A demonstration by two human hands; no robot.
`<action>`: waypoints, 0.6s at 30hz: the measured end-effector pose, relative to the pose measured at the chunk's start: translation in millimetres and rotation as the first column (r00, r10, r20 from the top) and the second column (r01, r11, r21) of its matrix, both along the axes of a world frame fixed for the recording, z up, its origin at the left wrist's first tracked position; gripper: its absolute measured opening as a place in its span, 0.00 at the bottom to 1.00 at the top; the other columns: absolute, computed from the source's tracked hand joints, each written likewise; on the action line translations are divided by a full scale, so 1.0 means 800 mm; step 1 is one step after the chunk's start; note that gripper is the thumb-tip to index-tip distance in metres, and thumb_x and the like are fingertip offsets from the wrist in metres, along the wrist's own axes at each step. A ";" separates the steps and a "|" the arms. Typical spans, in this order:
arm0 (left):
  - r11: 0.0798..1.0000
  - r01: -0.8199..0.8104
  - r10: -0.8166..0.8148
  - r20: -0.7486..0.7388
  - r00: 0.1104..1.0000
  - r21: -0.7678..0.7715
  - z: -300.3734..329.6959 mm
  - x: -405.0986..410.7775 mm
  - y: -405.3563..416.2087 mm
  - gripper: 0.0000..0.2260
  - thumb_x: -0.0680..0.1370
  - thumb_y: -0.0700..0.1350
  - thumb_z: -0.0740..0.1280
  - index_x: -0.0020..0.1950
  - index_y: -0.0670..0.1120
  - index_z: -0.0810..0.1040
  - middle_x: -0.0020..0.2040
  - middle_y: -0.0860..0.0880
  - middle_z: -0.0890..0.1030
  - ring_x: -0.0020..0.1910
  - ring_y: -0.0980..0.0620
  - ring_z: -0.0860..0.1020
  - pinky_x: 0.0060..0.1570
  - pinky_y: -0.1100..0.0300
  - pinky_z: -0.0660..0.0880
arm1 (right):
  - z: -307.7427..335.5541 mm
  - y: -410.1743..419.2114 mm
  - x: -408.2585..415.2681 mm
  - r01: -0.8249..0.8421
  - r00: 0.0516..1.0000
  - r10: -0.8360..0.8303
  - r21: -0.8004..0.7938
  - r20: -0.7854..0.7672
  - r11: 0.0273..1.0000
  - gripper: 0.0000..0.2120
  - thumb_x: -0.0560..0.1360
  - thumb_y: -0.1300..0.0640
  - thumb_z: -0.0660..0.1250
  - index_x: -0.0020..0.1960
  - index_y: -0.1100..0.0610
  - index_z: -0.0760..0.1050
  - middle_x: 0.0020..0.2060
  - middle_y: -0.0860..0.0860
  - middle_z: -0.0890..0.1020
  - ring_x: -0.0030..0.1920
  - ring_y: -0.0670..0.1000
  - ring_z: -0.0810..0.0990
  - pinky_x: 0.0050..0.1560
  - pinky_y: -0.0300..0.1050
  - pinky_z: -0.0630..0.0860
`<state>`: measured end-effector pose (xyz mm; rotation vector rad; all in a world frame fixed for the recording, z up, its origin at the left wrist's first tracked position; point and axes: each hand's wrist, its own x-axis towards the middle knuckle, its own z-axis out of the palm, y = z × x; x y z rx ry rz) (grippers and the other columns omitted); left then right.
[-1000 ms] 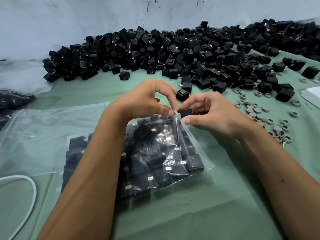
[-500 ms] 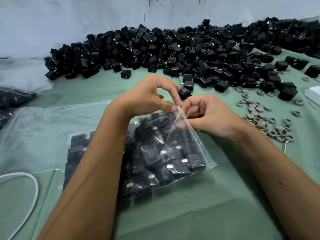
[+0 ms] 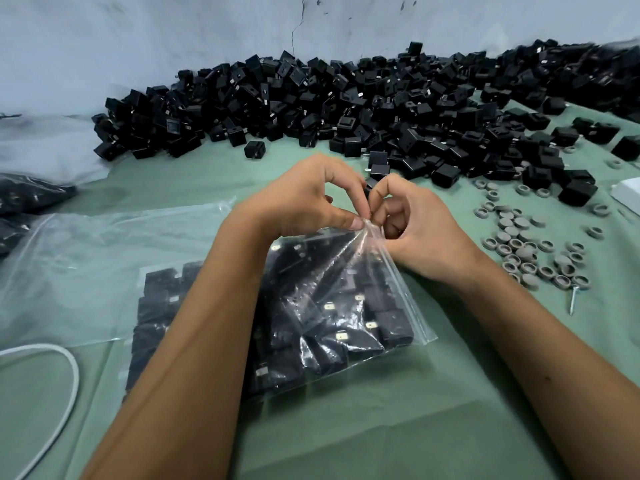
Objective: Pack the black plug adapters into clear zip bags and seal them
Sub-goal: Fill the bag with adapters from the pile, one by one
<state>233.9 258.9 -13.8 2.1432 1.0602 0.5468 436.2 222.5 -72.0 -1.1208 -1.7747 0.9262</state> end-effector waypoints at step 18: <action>0.986 -0.167 0.155 -0.280 0.947 -0.018 -0.008 -0.027 0.017 0.08 0.75 0.46 0.77 0.50 0.58 0.84 0.57 0.58 0.79 0.59 0.55 0.75 0.56 0.59 0.67 | 0.014 0.106 -0.048 -0.061 0.710 -0.106 0.211 0.696 0.976 0.10 0.75 0.59 0.74 0.56 0.52 0.85 0.48 0.52 0.80 0.52 0.57 0.78 0.54 0.52 0.76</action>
